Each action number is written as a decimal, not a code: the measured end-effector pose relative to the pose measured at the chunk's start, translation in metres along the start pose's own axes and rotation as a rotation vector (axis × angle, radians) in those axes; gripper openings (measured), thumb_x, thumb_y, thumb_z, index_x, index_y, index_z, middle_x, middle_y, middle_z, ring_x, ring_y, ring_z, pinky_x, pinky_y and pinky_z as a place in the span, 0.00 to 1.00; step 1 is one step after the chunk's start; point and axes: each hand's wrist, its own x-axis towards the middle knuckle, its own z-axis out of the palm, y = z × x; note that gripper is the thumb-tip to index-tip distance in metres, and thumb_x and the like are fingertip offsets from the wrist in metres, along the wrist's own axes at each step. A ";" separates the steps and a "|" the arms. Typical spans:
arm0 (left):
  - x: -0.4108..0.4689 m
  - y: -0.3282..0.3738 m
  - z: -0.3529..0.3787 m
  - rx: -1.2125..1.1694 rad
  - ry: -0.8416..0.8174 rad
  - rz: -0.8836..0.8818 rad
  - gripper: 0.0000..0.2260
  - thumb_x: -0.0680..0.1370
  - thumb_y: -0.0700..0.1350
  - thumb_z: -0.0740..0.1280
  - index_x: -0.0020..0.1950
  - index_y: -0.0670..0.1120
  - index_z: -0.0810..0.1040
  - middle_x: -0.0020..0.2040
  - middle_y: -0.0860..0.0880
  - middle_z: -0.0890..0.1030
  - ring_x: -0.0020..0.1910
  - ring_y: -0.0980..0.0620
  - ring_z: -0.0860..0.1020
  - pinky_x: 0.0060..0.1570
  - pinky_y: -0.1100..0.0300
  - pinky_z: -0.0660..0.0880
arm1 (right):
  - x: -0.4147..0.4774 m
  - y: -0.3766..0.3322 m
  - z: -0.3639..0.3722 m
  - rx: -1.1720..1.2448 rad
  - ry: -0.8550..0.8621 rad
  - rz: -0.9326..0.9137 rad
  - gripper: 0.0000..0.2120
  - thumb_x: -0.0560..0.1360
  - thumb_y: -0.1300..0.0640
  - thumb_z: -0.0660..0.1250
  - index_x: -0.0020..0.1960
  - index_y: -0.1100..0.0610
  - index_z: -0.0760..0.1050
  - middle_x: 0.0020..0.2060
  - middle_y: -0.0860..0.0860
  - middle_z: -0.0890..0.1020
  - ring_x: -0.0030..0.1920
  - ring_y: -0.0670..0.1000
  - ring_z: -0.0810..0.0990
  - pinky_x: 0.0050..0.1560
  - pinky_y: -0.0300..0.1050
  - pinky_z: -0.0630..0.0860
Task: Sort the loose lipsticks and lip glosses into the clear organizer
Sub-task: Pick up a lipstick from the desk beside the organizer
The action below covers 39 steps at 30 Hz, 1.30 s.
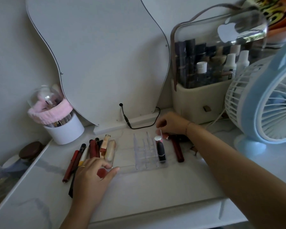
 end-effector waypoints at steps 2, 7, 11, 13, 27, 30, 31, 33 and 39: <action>0.000 -0.002 0.001 -0.013 -0.003 0.001 0.11 0.66 0.57 0.71 0.35 0.51 0.77 0.36 0.62 0.76 0.40 0.61 0.75 0.38 0.58 0.73 | -0.001 0.000 0.000 -0.008 -0.005 0.002 0.10 0.69 0.56 0.72 0.49 0.58 0.81 0.40 0.49 0.82 0.39 0.46 0.80 0.44 0.39 0.76; -0.001 -0.005 0.002 -0.028 -0.009 -0.011 0.10 0.66 0.57 0.70 0.36 0.52 0.76 0.38 0.63 0.76 0.42 0.63 0.74 0.39 0.65 0.71 | -0.003 -0.002 0.002 -0.076 -0.002 -0.051 0.07 0.69 0.58 0.70 0.47 0.58 0.83 0.37 0.49 0.81 0.36 0.45 0.77 0.40 0.36 0.71; -0.001 -0.004 0.002 -0.020 -0.012 -0.007 0.10 0.66 0.58 0.70 0.36 0.53 0.76 0.37 0.62 0.76 0.42 0.63 0.74 0.38 0.64 0.71 | -0.002 0.000 0.002 -0.112 -0.012 -0.049 0.08 0.69 0.59 0.69 0.46 0.60 0.83 0.41 0.54 0.84 0.38 0.48 0.78 0.42 0.40 0.74; 0.000 -0.004 0.002 -0.017 -0.020 -0.014 0.10 0.66 0.58 0.69 0.36 0.52 0.75 0.37 0.62 0.76 0.42 0.62 0.74 0.38 0.63 0.71 | -0.002 0.002 0.002 -0.089 0.003 -0.043 0.09 0.70 0.59 0.69 0.47 0.61 0.82 0.43 0.55 0.84 0.41 0.50 0.79 0.44 0.41 0.75; -0.001 0.004 -0.001 -0.018 -0.020 -0.031 0.11 0.65 0.51 0.76 0.35 0.49 0.77 0.35 0.58 0.77 0.40 0.58 0.75 0.36 0.59 0.72 | -0.062 -0.067 -0.050 0.482 0.225 -0.256 0.05 0.70 0.54 0.71 0.46 0.49 0.79 0.42 0.46 0.84 0.43 0.40 0.82 0.45 0.29 0.76; -0.001 0.005 -0.002 -0.027 -0.021 -0.003 0.10 0.65 0.47 0.77 0.35 0.46 0.77 0.35 0.55 0.77 0.38 0.52 0.76 0.36 0.55 0.73 | -0.070 -0.082 -0.039 0.342 0.140 -0.273 0.07 0.69 0.55 0.72 0.48 0.51 0.80 0.41 0.48 0.85 0.42 0.44 0.83 0.48 0.33 0.78; 0.000 0.005 -0.002 -0.038 -0.026 0.002 0.10 0.65 0.47 0.77 0.35 0.46 0.77 0.35 0.55 0.77 0.38 0.51 0.76 0.36 0.54 0.73 | -0.070 -0.084 -0.035 0.254 0.137 -0.262 0.08 0.70 0.55 0.72 0.49 0.52 0.80 0.41 0.48 0.84 0.41 0.43 0.83 0.48 0.33 0.78; 0.000 0.005 -0.002 -0.055 -0.034 0.013 0.10 0.65 0.46 0.77 0.35 0.45 0.78 0.36 0.54 0.77 0.37 0.51 0.76 0.37 0.53 0.74 | -0.069 -0.083 -0.027 0.107 0.137 -0.239 0.09 0.70 0.56 0.71 0.50 0.53 0.80 0.40 0.47 0.84 0.40 0.40 0.81 0.47 0.32 0.77; -0.001 0.004 -0.003 -0.109 -0.032 0.011 0.10 0.67 0.50 0.75 0.35 0.47 0.78 0.35 0.56 0.77 0.36 0.53 0.76 0.39 0.51 0.75 | -0.068 -0.084 -0.022 0.021 0.142 -0.224 0.09 0.70 0.56 0.71 0.50 0.52 0.80 0.38 0.43 0.83 0.39 0.35 0.79 0.43 0.25 0.74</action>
